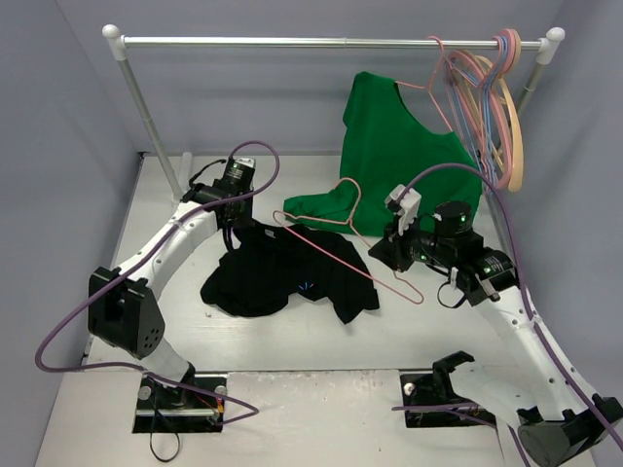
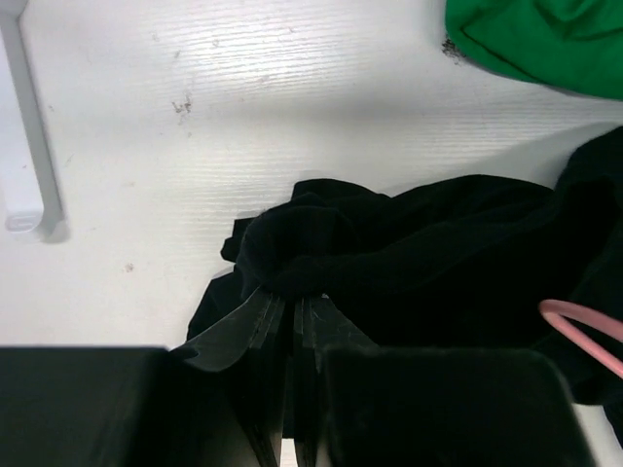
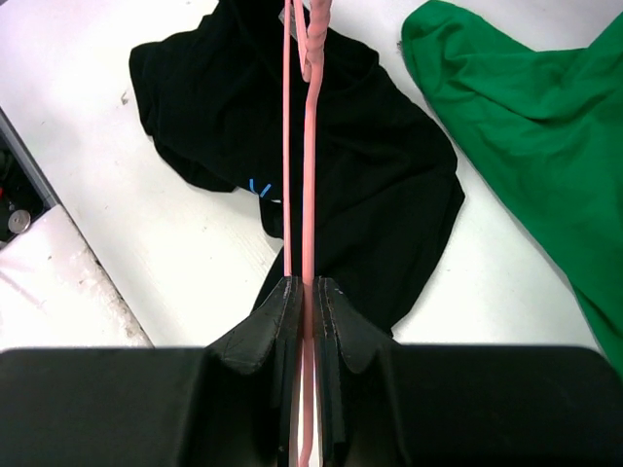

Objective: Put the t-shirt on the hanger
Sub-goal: Place tshirt on hanger

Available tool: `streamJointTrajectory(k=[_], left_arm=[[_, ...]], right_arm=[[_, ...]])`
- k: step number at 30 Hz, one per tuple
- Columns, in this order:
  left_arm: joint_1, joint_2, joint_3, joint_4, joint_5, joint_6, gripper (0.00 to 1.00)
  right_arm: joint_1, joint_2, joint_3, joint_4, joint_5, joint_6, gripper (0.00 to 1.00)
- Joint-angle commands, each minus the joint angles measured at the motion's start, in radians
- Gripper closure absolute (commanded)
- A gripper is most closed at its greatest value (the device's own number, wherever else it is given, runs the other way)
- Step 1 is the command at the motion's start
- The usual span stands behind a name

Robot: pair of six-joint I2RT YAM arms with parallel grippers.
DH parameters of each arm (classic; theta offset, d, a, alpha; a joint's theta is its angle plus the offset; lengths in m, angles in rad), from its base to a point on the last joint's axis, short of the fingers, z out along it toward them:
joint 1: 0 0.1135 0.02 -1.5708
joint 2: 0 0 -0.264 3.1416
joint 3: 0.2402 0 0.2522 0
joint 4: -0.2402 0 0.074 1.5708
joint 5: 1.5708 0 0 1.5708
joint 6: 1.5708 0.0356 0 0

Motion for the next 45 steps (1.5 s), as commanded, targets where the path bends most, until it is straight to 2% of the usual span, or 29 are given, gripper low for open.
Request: streamJointTrajectory(k=[1,7,17,20,28,32,36,40,45], left_arm=[[0.002,-0.010,0.072,-0.021,0.061,0.038,0.99],[0.002,-0.010,0.096,-0.049,0.128,0.050,0.99],[0.000,-0.015,0.139,-0.075,0.162,0.047,0.99],[-0.004,-0.018,0.144,-0.075,0.214,0.044,0.99],[-0.037,-0.050,0.193,-0.087,0.306,0.041,0.99],[-0.066,-0.053,0.306,-0.124,0.323,0.027,0.99],[-0.119,-0.065,0.404,-0.170,0.227,0.009,0.99],[-0.126,-0.076,0.512,-0.229,0.177,-0.020,0.99],[-0.185,-0.027,0.705,-0.360,0.139,-0.033,0.99]], right_arm=[[0.018,0.010,0.005,0.086,-0.020,-0.025,1.00],[0.027,0.033,-0.009,0.106,-0.057,-0.047,1.00],[0.083,0.094,-0.038,0.186,-0.086,-0.068,1.00],[0.090,0.111,-0.053,0.243,-0.084,-0.056,1.00],[0.093,0.154,-0.121,0.536,-0.123,0.035,1.00],[0.096,0.196,-0.115,0.634,-0.121,0.068,1.00],[0.108,0.194,-0.103,0.698,0.030,0.079,1.00],[0.108,0.145,-0.101,0.740,0.098,0.076,1.00],[0.117,0.105,-0.020,0.781,0.088,0.104,1.00]])
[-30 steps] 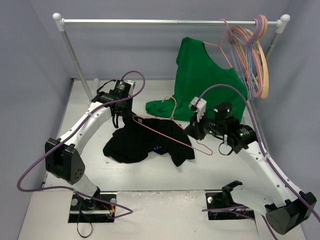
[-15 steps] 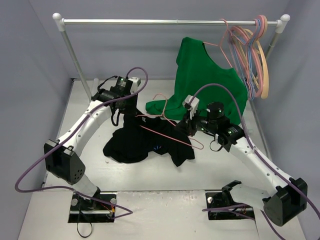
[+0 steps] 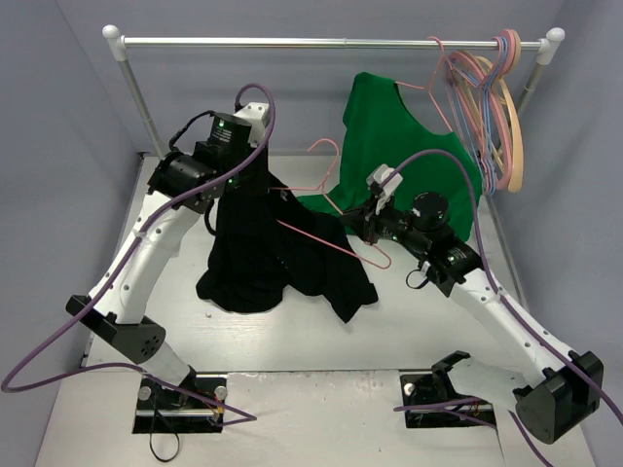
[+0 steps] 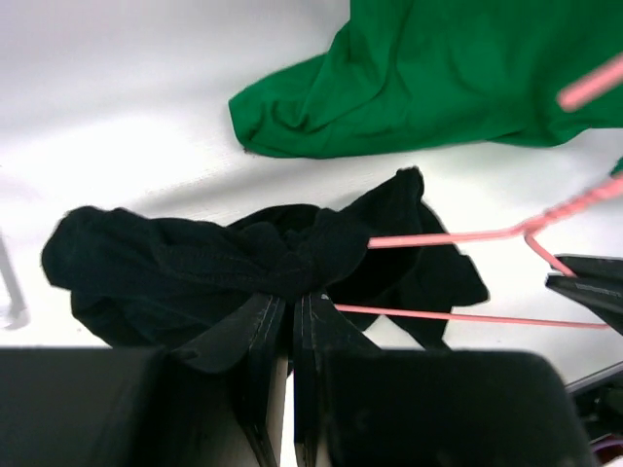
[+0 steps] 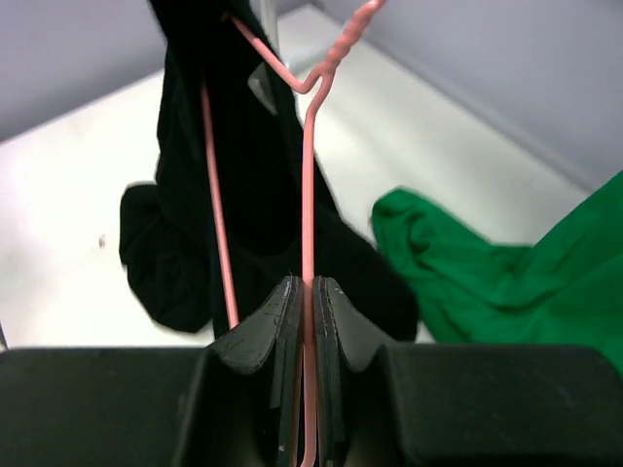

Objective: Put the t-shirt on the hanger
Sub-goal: Place tshirt on hanger

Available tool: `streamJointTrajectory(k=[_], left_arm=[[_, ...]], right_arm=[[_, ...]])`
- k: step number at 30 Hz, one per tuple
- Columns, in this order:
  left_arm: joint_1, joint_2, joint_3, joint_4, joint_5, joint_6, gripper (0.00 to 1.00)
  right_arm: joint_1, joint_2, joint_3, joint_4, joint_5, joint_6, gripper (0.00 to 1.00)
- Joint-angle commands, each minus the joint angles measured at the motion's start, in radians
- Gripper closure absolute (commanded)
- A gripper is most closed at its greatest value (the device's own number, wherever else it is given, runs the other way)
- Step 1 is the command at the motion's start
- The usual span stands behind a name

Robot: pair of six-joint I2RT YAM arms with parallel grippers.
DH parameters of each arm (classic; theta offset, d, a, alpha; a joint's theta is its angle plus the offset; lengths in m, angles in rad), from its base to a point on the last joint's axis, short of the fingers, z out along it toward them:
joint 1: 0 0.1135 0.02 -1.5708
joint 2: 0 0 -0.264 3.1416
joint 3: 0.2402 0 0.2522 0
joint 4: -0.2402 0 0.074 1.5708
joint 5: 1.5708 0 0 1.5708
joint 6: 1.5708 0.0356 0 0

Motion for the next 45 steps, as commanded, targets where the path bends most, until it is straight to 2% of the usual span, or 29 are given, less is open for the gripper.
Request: streamJointTrajectory(k=[1,3,8,15,24,31,35,45], left_arm=[[-0.061,-0.012,0.169,-0.081,-0.052,-0.032,0.99],[-0.104,-0.019,0.188,-0.092,-0.118,-0.032,0.99],[-0.104,-0.074,0.066,-0.060,-0.278,-0.038,0.99],[-0.104,-0.088,0.009,-0.057,-0.313,-0.039,0.99],[-0.104,-0.077,0.026,-0.080,-0.215,-0.032,0.98],[-0.106,-0.064,0.003,-0.099,-0.252,-0.053,0.98],[-0.104,-0.047,-0.029,-0.069,-0.316,-0.049,0.93],[-0.083,0.016,0.046,0.001,-0.355,0.048,0.93]], right_arm=[[0.020,-0.052,0.111,0.165,0.037,0.023,1.00],[0.037,-0.073,0.153,0.119,0.057,-0.009,1.00],[0.037,-0.158,0.098,0.018,0.133,-0.104,1.00],[0.037,-0.256,-0.002,-0.054,0.173,-0.100,1.00],[0.037,-0.265,-0.086,0.093,0.154,-0.046,1.00],[0.039,-0.251,-0.109,0.265,0.137,-0.032,1.00],[0.039,-0.236,-0.105,0.302,0.105,-0.034,1.00],[0.039,-0.212,-0.134,0.380,0.016,-0.018,1.00]])
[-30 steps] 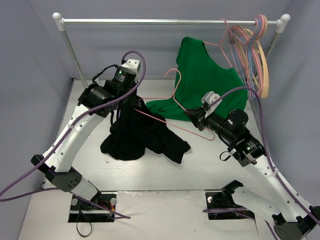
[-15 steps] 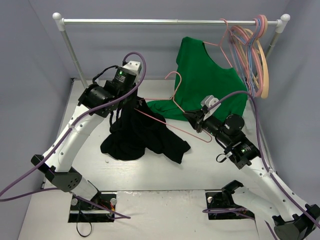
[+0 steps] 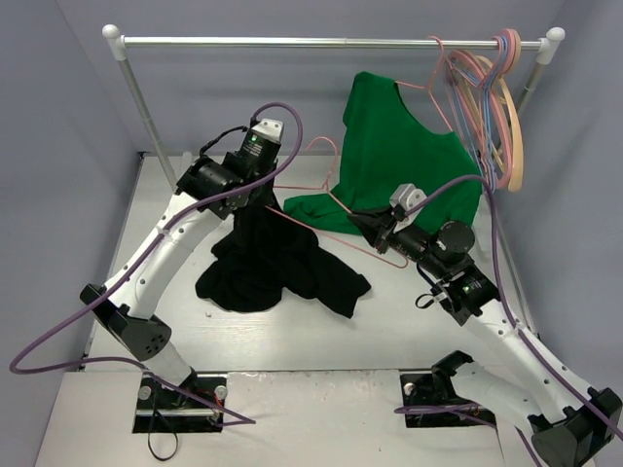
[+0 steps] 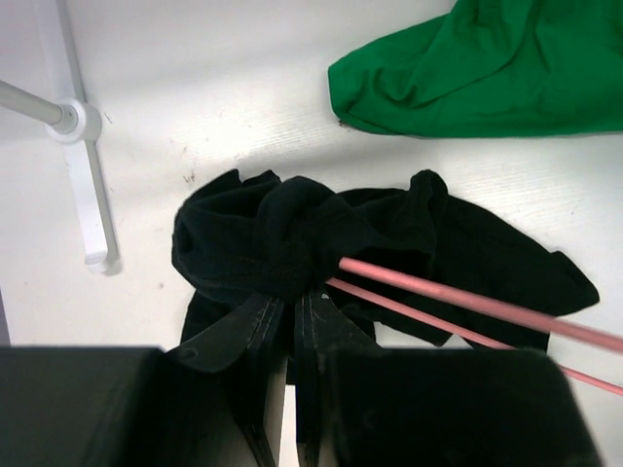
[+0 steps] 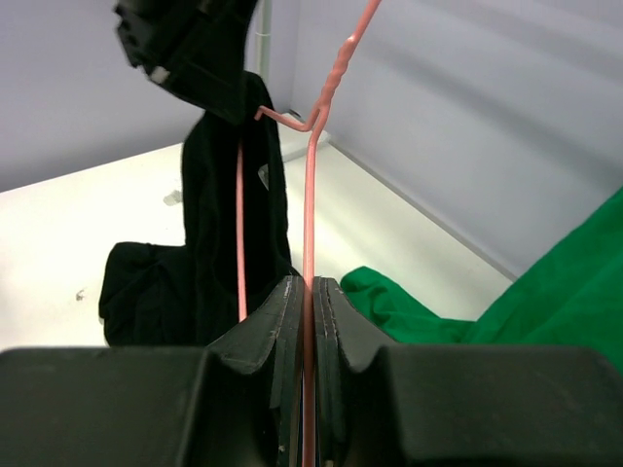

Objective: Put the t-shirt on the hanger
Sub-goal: Place tshirt on hanger

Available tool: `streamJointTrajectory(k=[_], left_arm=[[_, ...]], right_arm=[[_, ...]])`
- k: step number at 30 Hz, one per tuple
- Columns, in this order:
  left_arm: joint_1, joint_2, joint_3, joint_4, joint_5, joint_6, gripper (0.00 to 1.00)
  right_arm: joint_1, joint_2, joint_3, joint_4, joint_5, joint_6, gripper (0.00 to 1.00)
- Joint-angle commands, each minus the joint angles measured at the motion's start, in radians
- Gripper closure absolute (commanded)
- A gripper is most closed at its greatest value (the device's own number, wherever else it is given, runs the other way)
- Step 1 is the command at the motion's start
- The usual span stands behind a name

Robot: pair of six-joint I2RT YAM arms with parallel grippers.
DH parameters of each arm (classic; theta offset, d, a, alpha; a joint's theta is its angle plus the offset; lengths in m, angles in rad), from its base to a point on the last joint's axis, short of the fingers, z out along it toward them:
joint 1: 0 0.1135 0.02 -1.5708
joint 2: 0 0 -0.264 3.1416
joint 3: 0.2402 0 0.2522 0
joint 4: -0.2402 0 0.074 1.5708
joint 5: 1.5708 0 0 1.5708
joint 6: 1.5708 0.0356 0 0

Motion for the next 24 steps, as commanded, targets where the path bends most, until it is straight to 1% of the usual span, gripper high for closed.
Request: streamJointTrajectory(k=[1,5,7,11,14,17,21,23,24], left_arm=[[0.016,-0.009,0.085,0.077,-0.031,0.053,0.93],[0.018,0.004,0.114,0.094,0.031,0.073,0.93],[0.018,-0.003,0.114,0.106,0.084,0.078,0.93],[0.019,-0.023,0.082,0.144,0.104,0.122,0.93],[0.021,-0.026,0.077,0.129,0.098,0.165,0.93],[0.024,-0.031,0.066,0.118,0.132,0.180,0.93],[0.024,-0.040,0.036,0.135,0.271,0.170,0.93],[0.024,-0.037,0.031,0.150,0.305,0.170,0.93],[0.022,-0.035,0.031,0.156,0.351,0.167,0.93]], right_arm=[[0.007,0.006,-0.014,0.189,-0.054,0.026,1.00],[0.005,0.015,-0.052,0.264,-0.065,0.035,1.00],[0.005,0.032,-0.062,0.300,-0.073,0.035,1.00],[0.007,0.066,-0.082,0.378,-0.087,0.043,1.00],[0.005,0.088,-0.091,0.427,-0.088,0.048,1.00],[0.005,0.108,-0.095,0.474,-0.088,0.058,1.00],[0.005,0.152,-0.083,0.540,-0.099,0.075,1.00],[0.005,0.167,-0.077,0.579,-0.102,0.084,1.00],[0.005,0.184,-0.072,0.588,-0.103,0.089,1.00]])
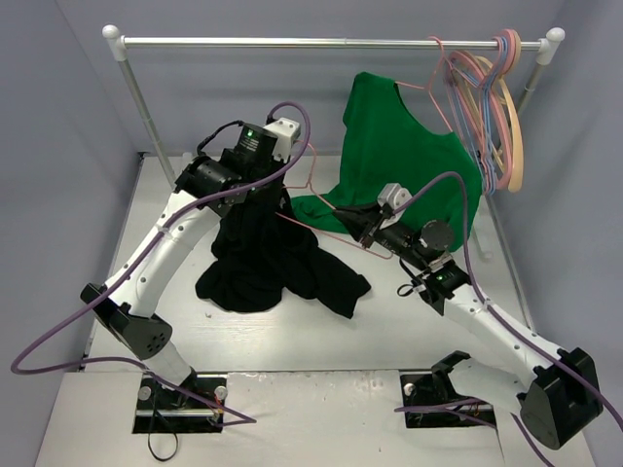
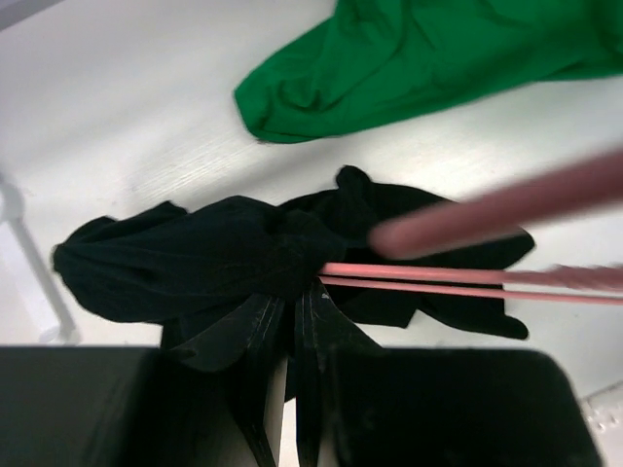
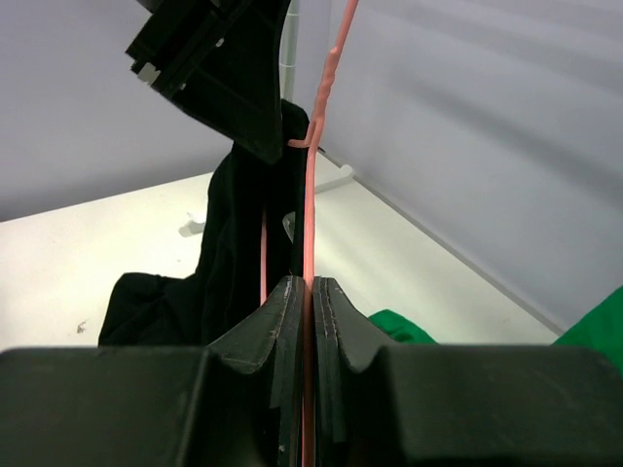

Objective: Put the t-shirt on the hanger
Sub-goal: Place tshirt on hanger

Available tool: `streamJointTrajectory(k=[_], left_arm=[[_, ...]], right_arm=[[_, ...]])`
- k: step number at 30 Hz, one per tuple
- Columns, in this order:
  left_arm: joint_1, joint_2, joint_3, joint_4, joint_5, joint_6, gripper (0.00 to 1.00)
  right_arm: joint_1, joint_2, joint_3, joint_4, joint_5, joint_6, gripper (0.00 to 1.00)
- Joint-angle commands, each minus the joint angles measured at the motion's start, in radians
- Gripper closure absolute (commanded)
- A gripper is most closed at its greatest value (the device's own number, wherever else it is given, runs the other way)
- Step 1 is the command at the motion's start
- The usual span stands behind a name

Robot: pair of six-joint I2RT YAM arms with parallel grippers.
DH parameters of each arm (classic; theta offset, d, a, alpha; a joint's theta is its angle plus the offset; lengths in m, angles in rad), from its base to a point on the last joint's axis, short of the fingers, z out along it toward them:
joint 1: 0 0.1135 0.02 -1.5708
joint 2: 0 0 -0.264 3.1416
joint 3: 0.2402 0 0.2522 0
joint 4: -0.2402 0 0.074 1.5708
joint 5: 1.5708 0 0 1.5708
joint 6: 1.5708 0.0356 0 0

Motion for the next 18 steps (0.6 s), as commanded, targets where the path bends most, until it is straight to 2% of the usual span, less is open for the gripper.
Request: streamJointTrajectory(k=[1,10,18], left_arm=[[0.003,-0.056,0.011,0.086,0.145,0.014,0.93],[0.001,-0.145,-0.098,0.251,0.226,-0.022,0.93],[-0.005,-0.131,-0.087,0.256,0.269,-0.024,0.93]], right_arm=[[0.005,0.028,0.043,0.219,-0.026,0.032,1.00],[0.002,0.078,0.032,0.304,-0.003,0.071,1.00],[0.002,0.131,0.035,0.389,-0.014,0.132,1.00]])
